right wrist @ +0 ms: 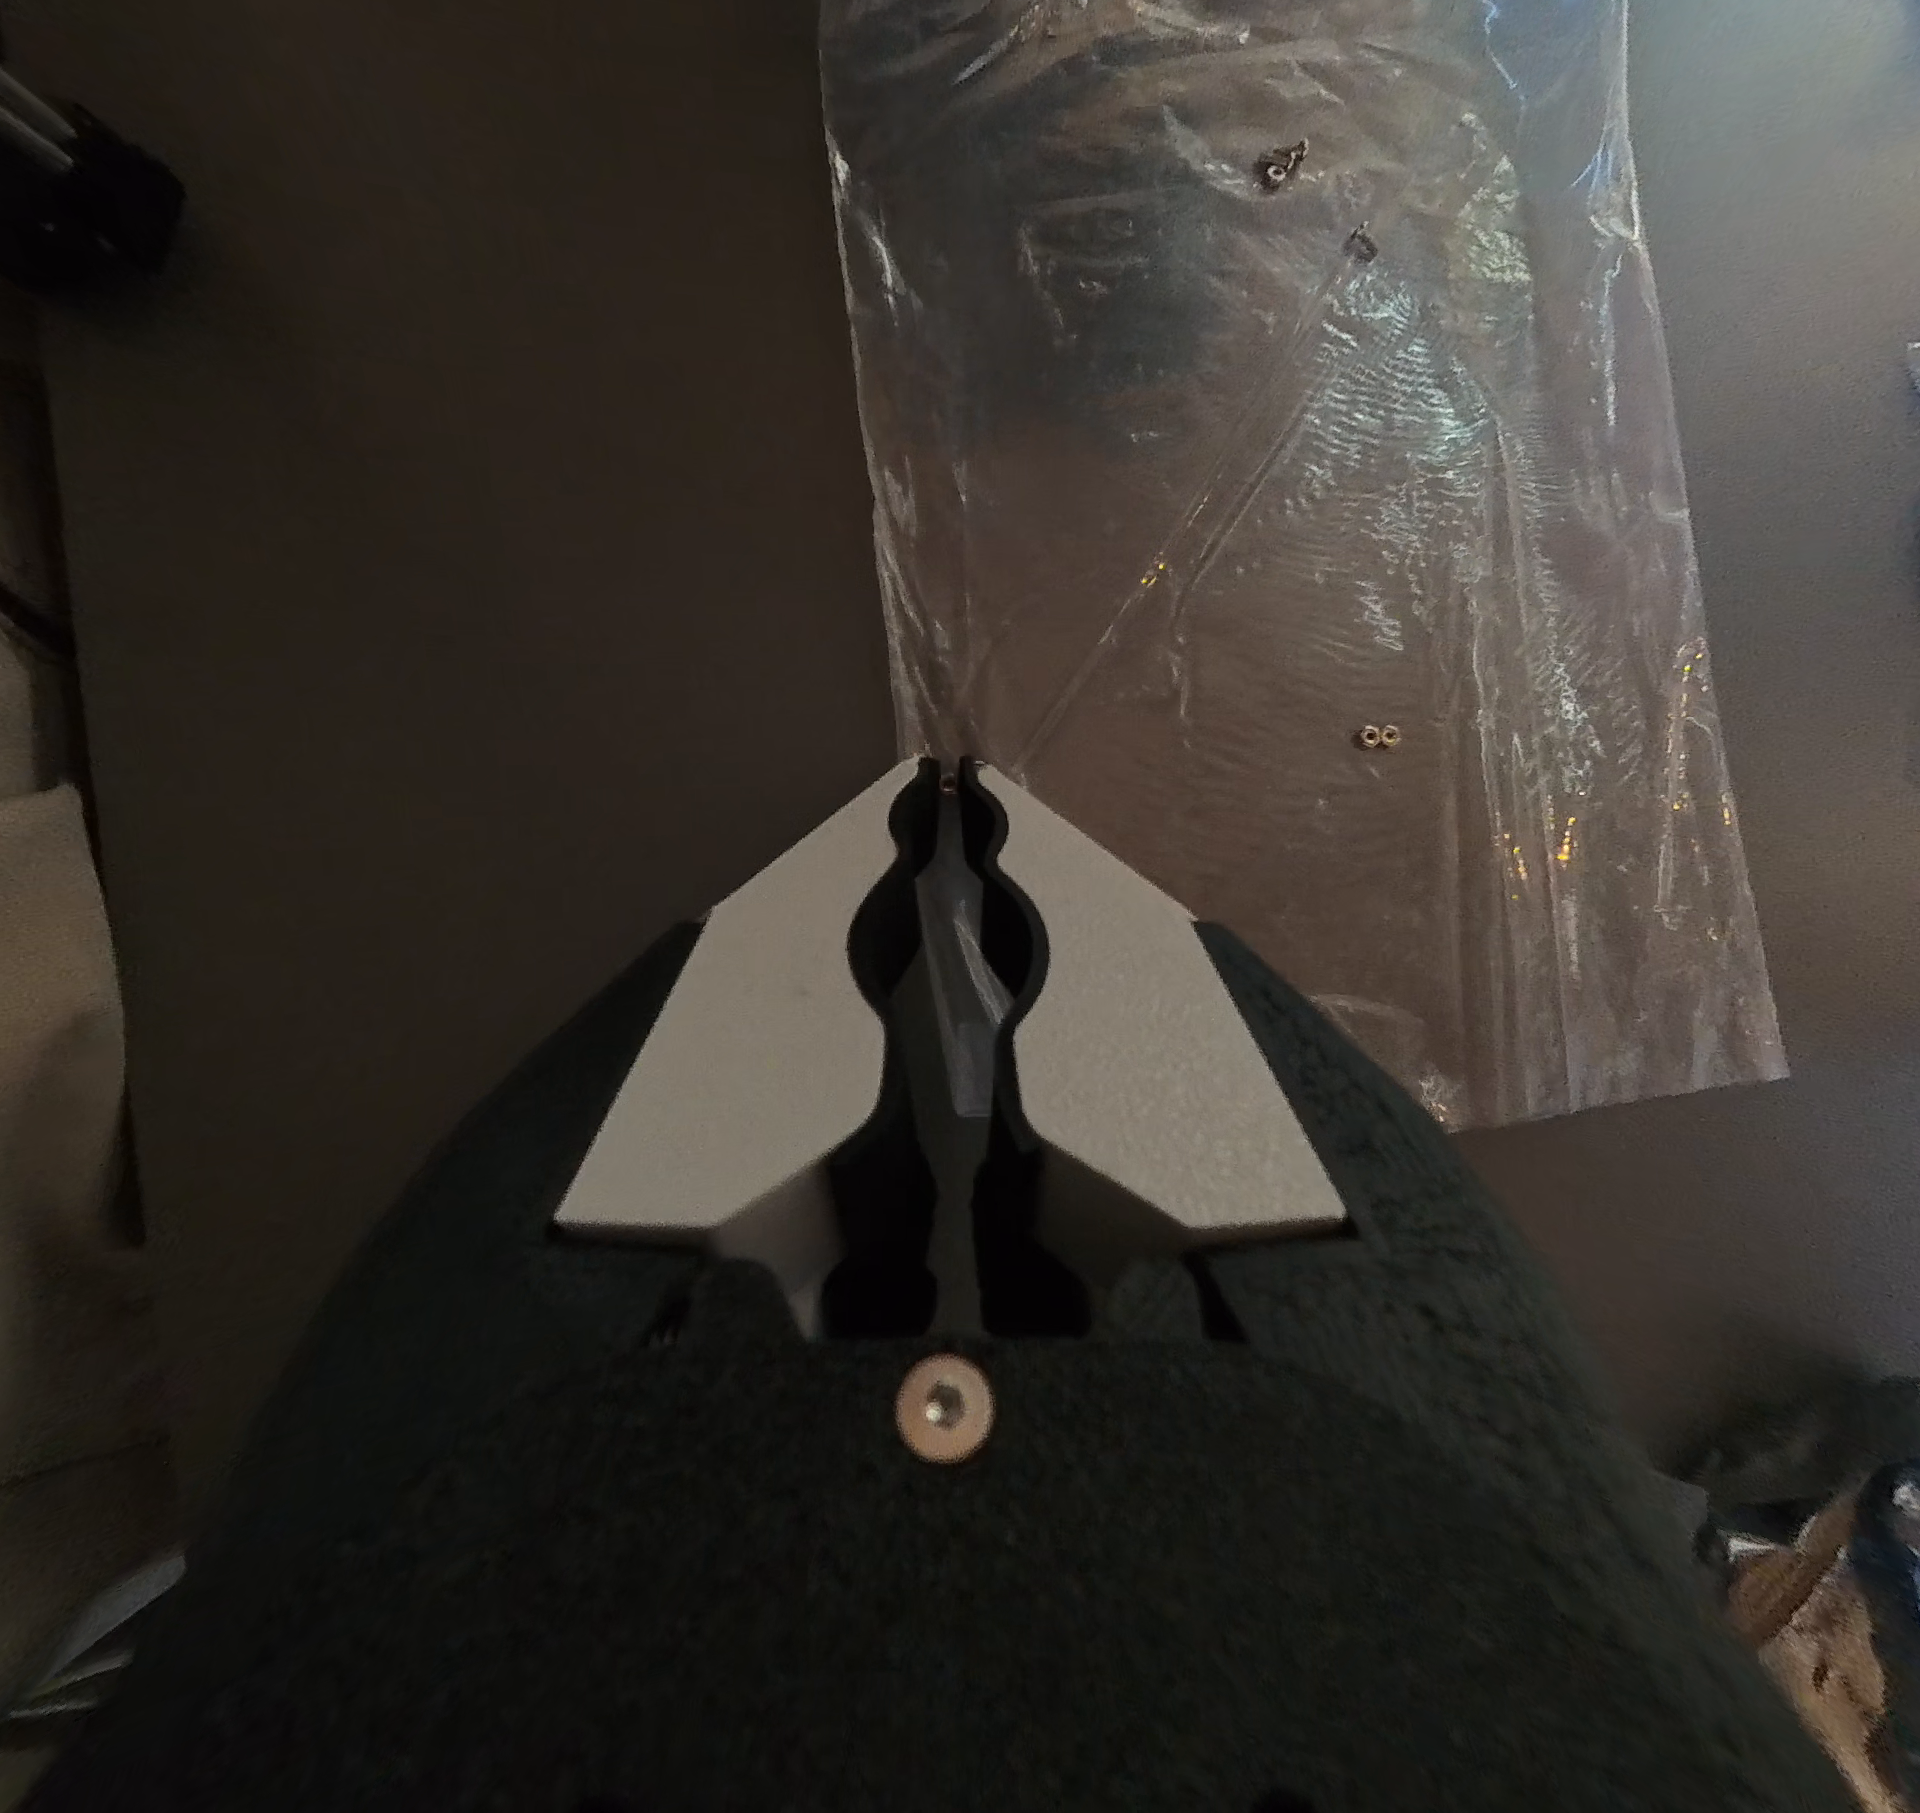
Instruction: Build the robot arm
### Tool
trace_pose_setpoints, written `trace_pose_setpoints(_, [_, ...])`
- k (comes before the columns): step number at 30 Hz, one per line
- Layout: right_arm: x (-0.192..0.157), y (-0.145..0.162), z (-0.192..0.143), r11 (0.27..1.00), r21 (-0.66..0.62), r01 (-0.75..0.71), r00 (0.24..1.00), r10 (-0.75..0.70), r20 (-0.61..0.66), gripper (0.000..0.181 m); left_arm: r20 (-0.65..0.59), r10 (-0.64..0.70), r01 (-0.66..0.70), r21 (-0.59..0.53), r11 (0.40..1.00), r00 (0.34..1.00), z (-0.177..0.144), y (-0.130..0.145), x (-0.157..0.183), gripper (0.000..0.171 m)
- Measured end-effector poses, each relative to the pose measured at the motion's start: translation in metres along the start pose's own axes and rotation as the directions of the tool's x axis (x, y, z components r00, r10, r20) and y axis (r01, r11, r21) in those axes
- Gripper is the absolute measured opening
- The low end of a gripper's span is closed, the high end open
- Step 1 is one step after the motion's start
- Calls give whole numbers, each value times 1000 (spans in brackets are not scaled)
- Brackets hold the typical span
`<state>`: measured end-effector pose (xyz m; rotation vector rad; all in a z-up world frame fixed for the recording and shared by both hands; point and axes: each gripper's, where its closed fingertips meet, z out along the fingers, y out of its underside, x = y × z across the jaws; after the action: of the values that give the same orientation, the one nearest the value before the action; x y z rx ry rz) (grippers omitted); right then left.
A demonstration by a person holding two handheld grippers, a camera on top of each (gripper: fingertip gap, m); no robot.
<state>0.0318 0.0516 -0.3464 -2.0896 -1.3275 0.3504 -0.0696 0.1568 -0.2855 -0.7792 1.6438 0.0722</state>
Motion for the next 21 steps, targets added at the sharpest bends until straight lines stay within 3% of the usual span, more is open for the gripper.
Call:
trace_pose_setpoints(7, [7, -25, -9, 993, 115, -21, 1000, 21, 6, 2, 30, 46, -47, 20, 999, 998, -2, -9, 0, 2])
trace_pose_setpoints(14, [27, -110, -18, 937, 349, -28, 997, -1, 82, 2, 86, 217, -218, 4, 976, 972, -2, -19, 6, 2])
trace_pose_setpoints(17, [31, -135, -4, 939, 345, 1, 992, -43, 115, 2, 101, 280, -280, -12, 960, 955, -2, -21, 9, 2])
trace_pose_setpoints(21, [37, -143, 11, 947, 317, 47, 992, -82, 99, 2, 147, 332, -333, -20, 943, 932, -6, -27, 5, 1])
